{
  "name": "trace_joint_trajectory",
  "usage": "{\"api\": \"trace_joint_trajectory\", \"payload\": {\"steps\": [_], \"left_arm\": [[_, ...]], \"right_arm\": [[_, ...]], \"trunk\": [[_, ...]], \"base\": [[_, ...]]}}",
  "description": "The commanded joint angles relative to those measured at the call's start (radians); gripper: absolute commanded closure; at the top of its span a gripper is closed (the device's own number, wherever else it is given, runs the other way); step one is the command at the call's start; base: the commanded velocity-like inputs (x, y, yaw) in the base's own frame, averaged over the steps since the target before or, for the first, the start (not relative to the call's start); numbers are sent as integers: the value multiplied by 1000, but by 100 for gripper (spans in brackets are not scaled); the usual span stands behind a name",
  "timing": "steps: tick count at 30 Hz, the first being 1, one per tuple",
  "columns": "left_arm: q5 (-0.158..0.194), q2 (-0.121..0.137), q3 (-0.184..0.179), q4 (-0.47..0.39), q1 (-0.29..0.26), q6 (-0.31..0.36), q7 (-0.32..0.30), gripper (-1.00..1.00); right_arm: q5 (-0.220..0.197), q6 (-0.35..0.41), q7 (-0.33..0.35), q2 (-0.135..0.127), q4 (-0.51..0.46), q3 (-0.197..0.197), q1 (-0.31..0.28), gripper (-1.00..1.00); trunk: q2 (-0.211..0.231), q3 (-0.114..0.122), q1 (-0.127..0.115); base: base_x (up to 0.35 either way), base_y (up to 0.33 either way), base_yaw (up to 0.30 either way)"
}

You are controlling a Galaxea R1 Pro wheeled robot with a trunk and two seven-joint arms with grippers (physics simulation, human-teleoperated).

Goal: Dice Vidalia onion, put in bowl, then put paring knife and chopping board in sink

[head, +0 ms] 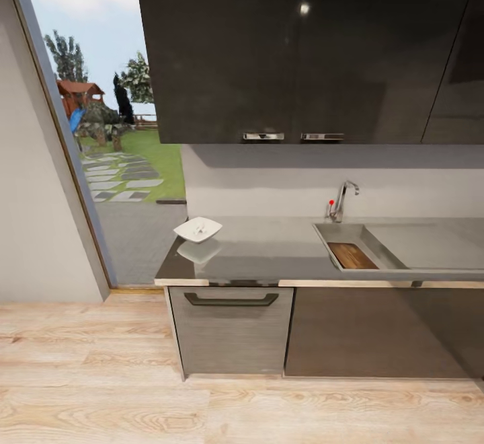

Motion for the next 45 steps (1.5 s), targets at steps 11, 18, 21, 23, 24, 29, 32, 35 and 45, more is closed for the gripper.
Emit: {"api": "trace_joint_trajectory", "payload": {"steps": [11,18,21,23,24,29,32,35,45], "left_arm": [[14,2,-3,216,1,6,1,-100],[14,-13,-9,276,1,6,1,-100],[13,-14,-9,290,1,3,-3,-100],[11,-15,-6,296,1,-1,-5,-100],[10,-15,-6,294,1,-2,-5,-100],[9,-15,-7,270,1,-4,-5,-100],[9,-15,-7,270,1,-4,-5,-100],[9,-15,-7,269,1,-4,-5,-100],[9,-15,-7,268,1,-4,-5,-100]], "right_arm": [[3,325,10,28,2,-2,191,-100],[-3,342,-5,75,-4,-8,216,-100],[-3,342,-3,75,-7,-6,217,-100],[-2,339,-3,73,-9,-6,217,-100],[-2,336,-2,72,-11,-7,217,-100],[-6,289,6,97,-106,-12,218,-100],[-6,280,7,113,-136,-11,218,-100],[-6,277,7,117,-143,-11,218,-100],[-5,276,7,119,-146,-11,218,-100]], "trunk": [[-1,0,0],[-1,0,0],[-1,0,0],[-1,0,0],[-1,0,0],[-1,0,0],[-1,0,0],[-1,0,0],[-1,0,0]], "base": [[0,0,0],[0,0,0],[0,0,0],[0,0,0],[0,0,0],[0,0,0],[0,0,0],[0,0,0],[0,0,0]]}}
